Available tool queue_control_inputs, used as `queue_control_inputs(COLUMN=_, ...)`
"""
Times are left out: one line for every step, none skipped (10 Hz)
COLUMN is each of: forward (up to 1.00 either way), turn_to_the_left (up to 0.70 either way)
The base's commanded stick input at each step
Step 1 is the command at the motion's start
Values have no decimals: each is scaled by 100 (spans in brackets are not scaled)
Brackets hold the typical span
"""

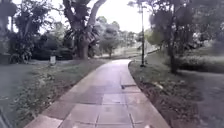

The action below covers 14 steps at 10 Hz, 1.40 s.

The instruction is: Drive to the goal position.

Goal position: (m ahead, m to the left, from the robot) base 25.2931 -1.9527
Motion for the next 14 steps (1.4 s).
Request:
queue_control_inputs(forward=70, turn_to_the_left=0)
queue_control_inputs(forward=70, turn_to_the_left=0)
queue_control_inputs(forward=70, turn_to_the_left=0)
queue_control_inputs(forward=70, turn_to_the_left=0)
queue_control_inputs(forward=70, turn_to_the_left=0)
queue_control_inputs(forward=70, turn_to_the_left=0)
queue_control_inputs(forward=70, turn_to_the_left=0)
queue_control_inputs(forward=70, turn_to_the_left=0)
queue_control_inputs(forward=70, turn_to_the_left=0)
queue_control_inputs(forward=70, turn_to_the_left=0)
queue_control_inputs(forward=70, turn_to_the_left=0)
queue_control_inputs(forward=70, turn_to_the_left=0)
queue_control_inputs(forward=70, turn_to_the_left=0)
queue_control_inputs(forward=70, turn_to_the_left=0)
